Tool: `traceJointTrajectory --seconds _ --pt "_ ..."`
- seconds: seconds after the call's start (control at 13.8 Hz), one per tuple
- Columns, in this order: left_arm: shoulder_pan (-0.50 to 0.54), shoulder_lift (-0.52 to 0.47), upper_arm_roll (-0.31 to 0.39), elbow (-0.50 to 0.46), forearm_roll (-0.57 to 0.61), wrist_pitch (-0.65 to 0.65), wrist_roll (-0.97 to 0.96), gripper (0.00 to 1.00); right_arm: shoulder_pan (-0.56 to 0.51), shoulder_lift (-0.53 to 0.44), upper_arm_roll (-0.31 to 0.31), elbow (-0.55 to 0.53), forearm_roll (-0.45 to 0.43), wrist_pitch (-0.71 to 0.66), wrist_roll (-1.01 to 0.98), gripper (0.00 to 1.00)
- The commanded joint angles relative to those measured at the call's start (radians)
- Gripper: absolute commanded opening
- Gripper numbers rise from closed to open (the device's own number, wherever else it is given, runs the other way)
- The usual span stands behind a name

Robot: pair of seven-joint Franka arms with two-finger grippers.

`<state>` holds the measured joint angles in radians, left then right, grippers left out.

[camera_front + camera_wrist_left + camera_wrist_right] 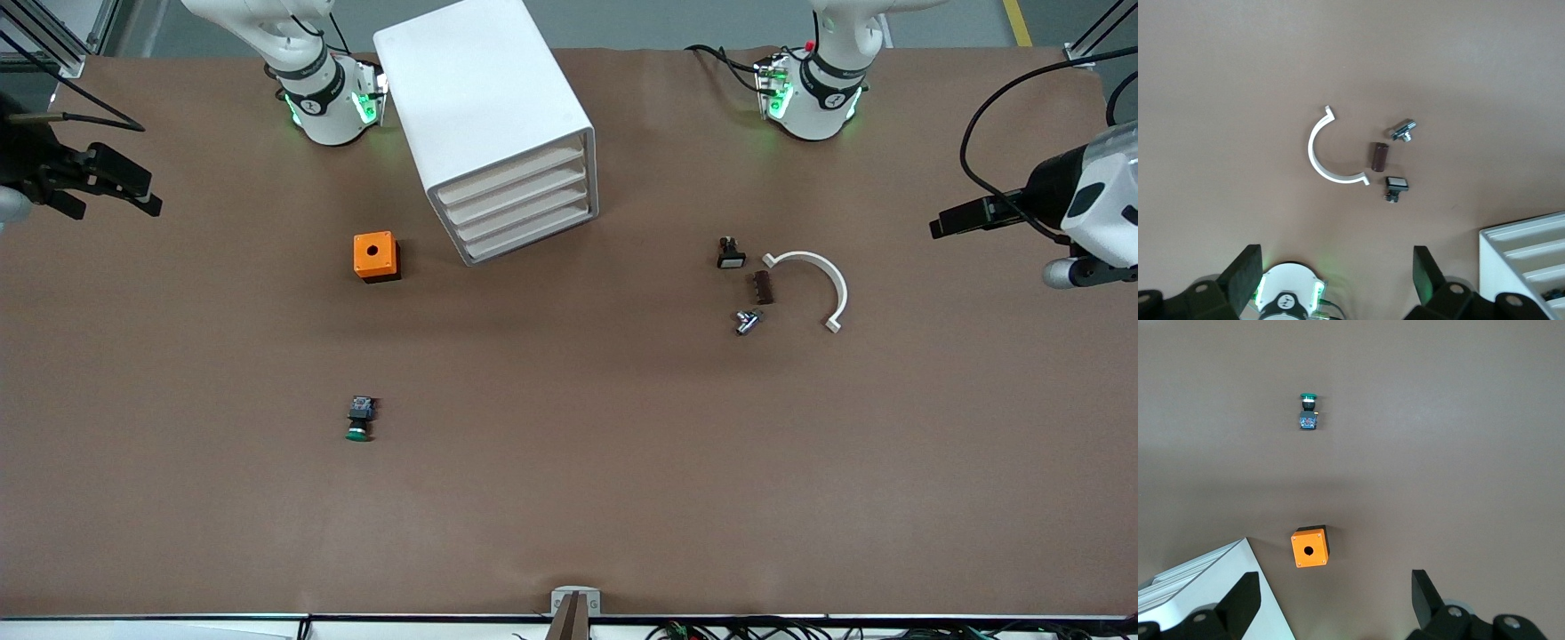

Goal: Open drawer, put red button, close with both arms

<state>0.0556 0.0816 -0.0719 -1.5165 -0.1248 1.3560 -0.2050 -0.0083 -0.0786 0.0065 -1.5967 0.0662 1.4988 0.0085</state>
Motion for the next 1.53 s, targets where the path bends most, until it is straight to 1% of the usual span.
traceJointTrajectory --seconds 0.0,0.07,0.22,0.29,0.36,0.58,0.8,0.87,1.16,1.38,1.45 --pt "-0.063 -0.127 0.099 -0.186 0.022 0.108 0.079 0.99 0.004 -0.023 -0.003 -0.023 -0.002 0.017 0.007 1.00" --pt "-0.066 -0.158 0.103 -0.247 0.034 0.158 0.090 0.99 0.005 -0.023 -0.003 -0.025 -0.018 0.018 0.007 1.00" --pt "-0.069 -0.230 0.101 -0.383 0.042 0.300 0.093 0.99 0.017 -0.024 -0.002 -0.025 -0.068 0.026 0.007 1.00" --pt "-0.069 -0.255 0.101 -0.425 0.042 0.349 0.096 0.99 0.017 -0.024 -0.002 -0.026 -0.069 0.028 0.008 1.00" --pt "-0.069 -0.258 0.101 -0.427 0.044 0.368 0.098 0.99 0.016 -0.024 -0.002 -0.028 -0.069 0.028 0.008 1.00" --pt "-0.071 -0.261 0.087 -0.380 0.069 0.379 0.098 0.99 0.016 -0.024 -0.002 -0.028 -0.069 0.026 0.008 1.00" --pt "-0.065 -0.278 0.051 -0.346 0.088 0.370 0.095 0.99 0.014 -0.023 -0.003 -0.031 -0.055 0.028 0.008 1.00" --pt "-0.065 -0.279 0.053 -0.327 0.087 0.361 0.096 0.99 0.014 -0.023 -0.003 -0.031 -0.054 0.028 0.008 1.00" --pt "-0.063 -0.279 0.055 -0.223 0.088 0.255 0.096 0.99 0.013 -0.023 -0.005 -0.032 -0.045 0.032 0.008 1.00" --pt "-0.065 -0.269 0.054 -0.166 0.087 0.245 0.092 0.99 0.010 -0.023 -0.006 -0.037 -0.031 0.031 0.008 1.00" --pt "-0.066 -0.267 0.054 -0.163 0.087 0.242 0.088 0.99 0.007 -0.023 -0.008 -0.043 -0.028 0.032 0.007 1.00"
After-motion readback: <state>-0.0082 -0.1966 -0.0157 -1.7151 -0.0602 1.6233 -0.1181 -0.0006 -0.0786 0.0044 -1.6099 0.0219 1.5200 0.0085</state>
